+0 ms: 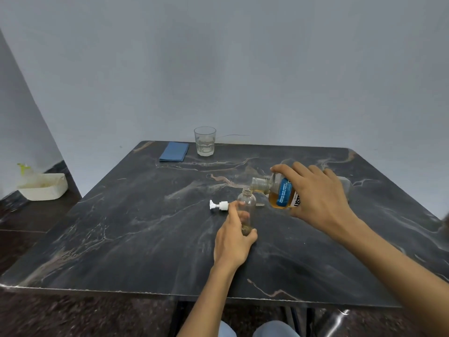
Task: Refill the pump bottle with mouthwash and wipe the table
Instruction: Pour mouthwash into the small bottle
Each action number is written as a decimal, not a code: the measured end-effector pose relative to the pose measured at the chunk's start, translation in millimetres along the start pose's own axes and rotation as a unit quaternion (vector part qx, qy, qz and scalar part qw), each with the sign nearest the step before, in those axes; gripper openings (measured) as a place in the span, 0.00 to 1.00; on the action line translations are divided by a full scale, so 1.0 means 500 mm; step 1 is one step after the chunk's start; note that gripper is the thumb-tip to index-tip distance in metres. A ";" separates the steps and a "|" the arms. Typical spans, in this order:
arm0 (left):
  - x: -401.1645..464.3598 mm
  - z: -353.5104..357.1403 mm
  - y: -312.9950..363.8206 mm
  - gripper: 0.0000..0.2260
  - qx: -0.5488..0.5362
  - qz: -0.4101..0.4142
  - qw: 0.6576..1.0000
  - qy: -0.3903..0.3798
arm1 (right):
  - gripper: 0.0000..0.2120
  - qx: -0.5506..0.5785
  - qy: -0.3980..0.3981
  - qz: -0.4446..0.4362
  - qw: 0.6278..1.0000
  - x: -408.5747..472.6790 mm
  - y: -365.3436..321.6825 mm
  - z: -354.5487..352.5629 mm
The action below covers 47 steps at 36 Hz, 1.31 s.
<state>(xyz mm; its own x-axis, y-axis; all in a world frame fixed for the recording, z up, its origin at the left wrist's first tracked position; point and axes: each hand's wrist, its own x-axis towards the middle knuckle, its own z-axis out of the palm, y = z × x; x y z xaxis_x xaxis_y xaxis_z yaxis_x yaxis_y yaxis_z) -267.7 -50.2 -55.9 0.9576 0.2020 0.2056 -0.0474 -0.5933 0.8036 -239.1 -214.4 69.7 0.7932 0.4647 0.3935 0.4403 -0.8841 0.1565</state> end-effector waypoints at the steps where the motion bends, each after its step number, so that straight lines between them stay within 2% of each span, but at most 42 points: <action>1: 0.000 0.000 0.000 0.27 -0.001 -0.001 1.000 0.000 | 0.40 -0.001 -0.001 0.000 1.000 0.000 0.000 0.000; 47: 0.001 -0.002 0.001 0.27 -0.006 -0.001 1.000 -0.001 | 0.42 -0.005 -0.011 -0.004 1.000 0.003 -0.002 -0.007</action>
<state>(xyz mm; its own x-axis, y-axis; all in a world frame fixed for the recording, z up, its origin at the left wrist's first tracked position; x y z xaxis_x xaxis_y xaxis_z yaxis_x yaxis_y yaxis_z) -267.7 -49.6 -54.9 0.9583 0.2012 0.2028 -0.0489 -0.5839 0.8104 -239.8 -212.8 73.1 0.7990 0.4732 0.3712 0.4430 -0.8805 0.1690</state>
